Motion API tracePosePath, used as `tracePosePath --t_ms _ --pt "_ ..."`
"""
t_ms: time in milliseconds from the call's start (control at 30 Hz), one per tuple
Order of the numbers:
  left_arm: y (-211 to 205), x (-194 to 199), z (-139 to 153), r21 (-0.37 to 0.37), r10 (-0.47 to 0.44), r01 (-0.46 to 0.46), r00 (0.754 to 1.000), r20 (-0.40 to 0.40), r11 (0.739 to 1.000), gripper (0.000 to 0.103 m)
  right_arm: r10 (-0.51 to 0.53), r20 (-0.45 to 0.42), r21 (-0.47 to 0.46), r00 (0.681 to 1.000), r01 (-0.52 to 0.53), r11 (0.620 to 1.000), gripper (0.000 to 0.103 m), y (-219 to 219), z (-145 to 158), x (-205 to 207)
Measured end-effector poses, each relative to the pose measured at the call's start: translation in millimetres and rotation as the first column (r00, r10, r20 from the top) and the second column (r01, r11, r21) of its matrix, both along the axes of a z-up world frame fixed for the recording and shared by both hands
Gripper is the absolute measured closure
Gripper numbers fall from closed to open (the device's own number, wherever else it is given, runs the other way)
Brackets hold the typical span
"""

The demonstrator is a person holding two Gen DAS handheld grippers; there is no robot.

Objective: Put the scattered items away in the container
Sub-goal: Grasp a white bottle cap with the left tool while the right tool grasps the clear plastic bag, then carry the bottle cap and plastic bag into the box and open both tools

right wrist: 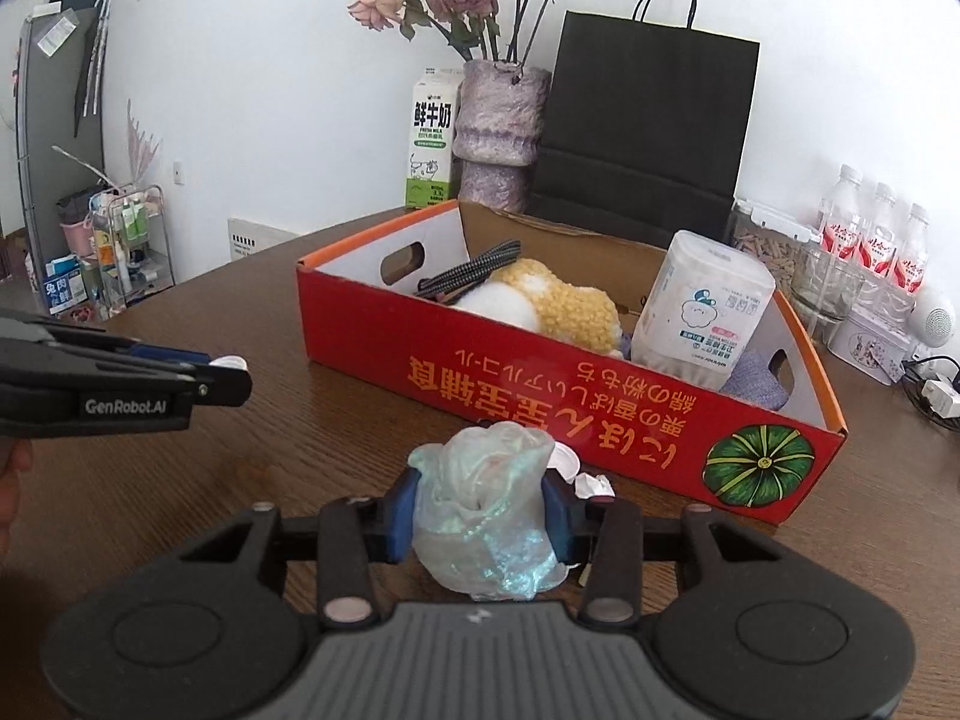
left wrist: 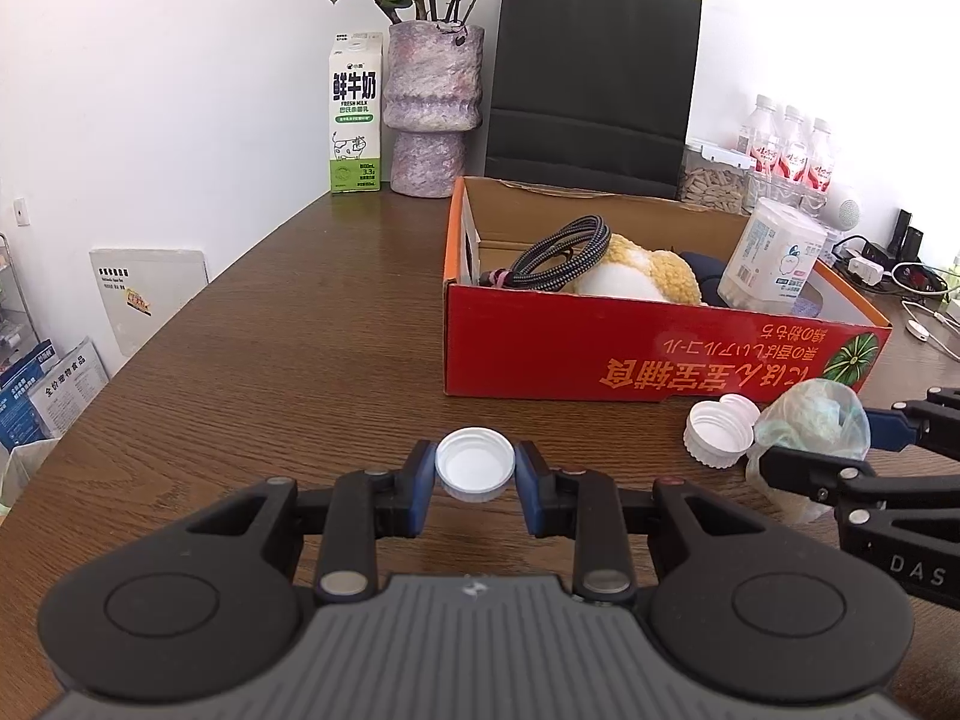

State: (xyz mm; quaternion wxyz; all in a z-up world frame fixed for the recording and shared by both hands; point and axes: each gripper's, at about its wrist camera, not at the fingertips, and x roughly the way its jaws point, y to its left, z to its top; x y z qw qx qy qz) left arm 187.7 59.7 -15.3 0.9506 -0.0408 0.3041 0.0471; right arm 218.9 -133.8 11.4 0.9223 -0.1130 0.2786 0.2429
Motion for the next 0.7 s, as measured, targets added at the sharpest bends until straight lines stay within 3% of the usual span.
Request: tracePosePath --t_ms 333,700 --pt "-7 4 12 0.002 -0.008 0.008 1.000 0.027 1.000 0.074 -0.006 0.060 0.061 0.998 0.003 0.998 0.063 -11 22 -7" --pt "-40 30 59 0.029 -0.096 0.092 0.982 0.165 0.995 0.074 -0.078 0.127 0.127 0.989 0.062 0.990 0.063 -30 53 17"
